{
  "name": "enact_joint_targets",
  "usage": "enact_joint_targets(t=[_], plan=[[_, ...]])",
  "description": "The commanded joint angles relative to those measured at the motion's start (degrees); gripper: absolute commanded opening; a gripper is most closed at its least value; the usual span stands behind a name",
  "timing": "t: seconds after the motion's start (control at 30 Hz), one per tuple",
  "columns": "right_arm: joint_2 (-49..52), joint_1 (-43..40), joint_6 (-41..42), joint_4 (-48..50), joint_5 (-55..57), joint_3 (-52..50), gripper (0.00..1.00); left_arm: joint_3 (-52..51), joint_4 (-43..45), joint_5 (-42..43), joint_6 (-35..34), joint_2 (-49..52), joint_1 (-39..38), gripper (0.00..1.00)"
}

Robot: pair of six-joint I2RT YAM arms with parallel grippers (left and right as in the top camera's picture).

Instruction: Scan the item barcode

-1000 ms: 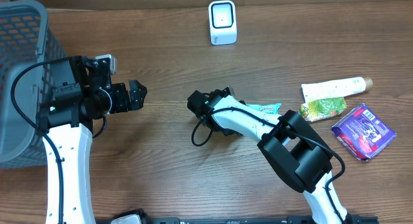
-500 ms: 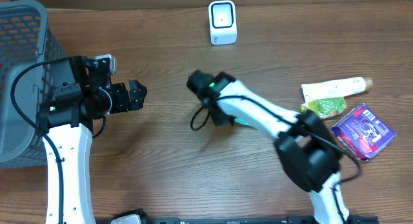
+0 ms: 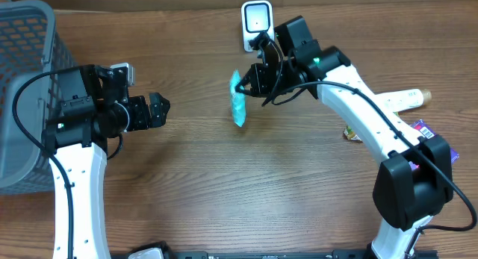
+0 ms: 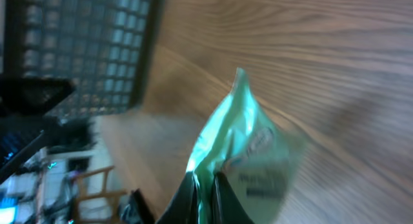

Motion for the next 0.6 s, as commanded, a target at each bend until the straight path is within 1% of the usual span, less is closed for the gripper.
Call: enact_joint_targets(t=[0.0,0.1,0.17,0.27,0.4,0.43,0.47,0.5,0.53,0.57], plan=[[-0.28,-0.52,7.02,12.52,-10.62,-10.05,0.04,0.74,0.04,0.85,0.48,-0.26,-0.26,1.0],[-0.28,-0.52,12.04,26.45,-9.05,-18.64,0.04,0.74,0.04,0.83,0.48,-0.26,-0.26,1.0],[-0.28,-0.52,13.42,30.97,-5.25,-22.84,0.04,0.74,0.04,0.85,0.48,-0.26,-0.26,1.0],[-0.28,-0.52,12.55,30.56,-0.17,-25.27,0.04,0.74,0.04,0.85,0.48,-0.26,-0.26,0.99],[-0.31,-0.59,8.98,27.08,4.04,-25.31,0.04,0.74,0.04,0.85,0.48,-0.26,-0.26,1.0],[-0.31,-0.63,8.59,26.45,5.44,-25.31,0.09,0.74,0.04,0.85,0.48,-0.26,-0.26,1.0],[-0.31,-0.72,8.28,25.79,6.71,-25.31,0.19,0.74,0.04,0.85,0.5,-0.26,-0.26,0.99],[-0.31,-0.87,8.04,25.11,7.74,-25.31,0.26,0.74,0.04,0.83,0.48,-0.26,-0.24,1.0],[-0.31,-1.07,7.93,24.46,8.59,-25.27,0.29,0.74,0.04,0.83,0.48,-0.26,-0.26,1.0],[-0.31,-1.38,7.91,23.39,9.64,-25.05,0.34,0.74,0.04,0.83,0.5,-0.26,-0.26,1.0]])
